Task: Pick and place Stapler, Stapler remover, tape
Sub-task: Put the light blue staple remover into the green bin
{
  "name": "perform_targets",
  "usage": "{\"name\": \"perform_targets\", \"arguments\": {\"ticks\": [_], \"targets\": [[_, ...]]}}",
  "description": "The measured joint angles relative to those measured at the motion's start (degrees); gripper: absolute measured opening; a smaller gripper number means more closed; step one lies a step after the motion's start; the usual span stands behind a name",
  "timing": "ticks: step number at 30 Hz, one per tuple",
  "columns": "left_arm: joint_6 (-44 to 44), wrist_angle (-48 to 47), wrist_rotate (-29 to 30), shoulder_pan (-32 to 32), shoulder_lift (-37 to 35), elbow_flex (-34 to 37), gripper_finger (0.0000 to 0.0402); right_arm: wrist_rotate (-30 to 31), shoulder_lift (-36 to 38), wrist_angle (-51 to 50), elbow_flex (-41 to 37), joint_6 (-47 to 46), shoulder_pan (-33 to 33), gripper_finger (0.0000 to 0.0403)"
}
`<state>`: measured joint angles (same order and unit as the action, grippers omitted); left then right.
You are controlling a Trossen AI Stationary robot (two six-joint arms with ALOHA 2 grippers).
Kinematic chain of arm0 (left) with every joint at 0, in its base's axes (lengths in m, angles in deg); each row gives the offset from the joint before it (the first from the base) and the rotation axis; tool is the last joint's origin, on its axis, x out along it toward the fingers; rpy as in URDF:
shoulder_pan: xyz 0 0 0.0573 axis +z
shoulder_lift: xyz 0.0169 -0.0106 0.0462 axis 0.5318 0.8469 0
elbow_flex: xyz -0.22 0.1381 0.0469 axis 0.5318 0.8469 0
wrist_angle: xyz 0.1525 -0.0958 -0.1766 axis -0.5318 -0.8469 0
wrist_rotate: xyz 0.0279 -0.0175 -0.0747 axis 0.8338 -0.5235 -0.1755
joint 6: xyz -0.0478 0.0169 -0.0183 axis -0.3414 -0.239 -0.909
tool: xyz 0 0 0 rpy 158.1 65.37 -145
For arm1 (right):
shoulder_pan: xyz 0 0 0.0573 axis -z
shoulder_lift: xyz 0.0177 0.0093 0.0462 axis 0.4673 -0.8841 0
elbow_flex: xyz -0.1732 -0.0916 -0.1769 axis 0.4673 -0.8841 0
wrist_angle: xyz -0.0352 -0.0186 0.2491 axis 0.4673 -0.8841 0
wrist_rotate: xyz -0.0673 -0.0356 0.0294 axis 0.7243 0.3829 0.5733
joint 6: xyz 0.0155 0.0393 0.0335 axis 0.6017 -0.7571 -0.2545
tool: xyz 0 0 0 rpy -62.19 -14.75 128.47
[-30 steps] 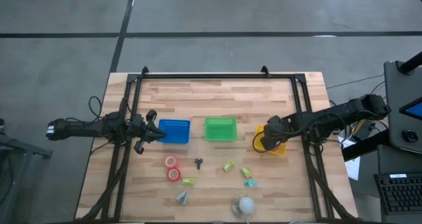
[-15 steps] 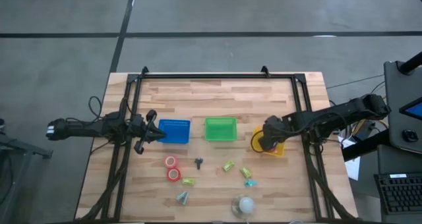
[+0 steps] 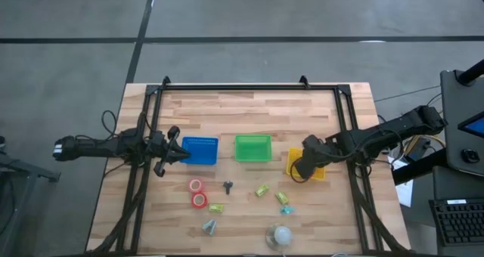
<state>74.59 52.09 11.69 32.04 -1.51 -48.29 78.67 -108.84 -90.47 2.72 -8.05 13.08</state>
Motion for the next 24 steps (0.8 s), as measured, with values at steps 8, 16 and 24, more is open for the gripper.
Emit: {"name": "perform_targets", "arguments": {"ticks": [8,16,24], "targets": [[0.01,0.11,-0.01,0.01,0.00,0.00,0.0042,6.90,-0.06,-2.53,5.93,-2.41,-5.87,0.0326],[0.00,0.11,0.02,0.01,0.00,0.00,0.0042,14.66,-3.44,2.67,8.01,-3.53,-15.39,0.0326],[0.01,0.02,0.00,0.01,-0.01,0.00,0.0042,14.31,-12.63,8.08,10.72,-4.59,-19.08,0.0324]]}}
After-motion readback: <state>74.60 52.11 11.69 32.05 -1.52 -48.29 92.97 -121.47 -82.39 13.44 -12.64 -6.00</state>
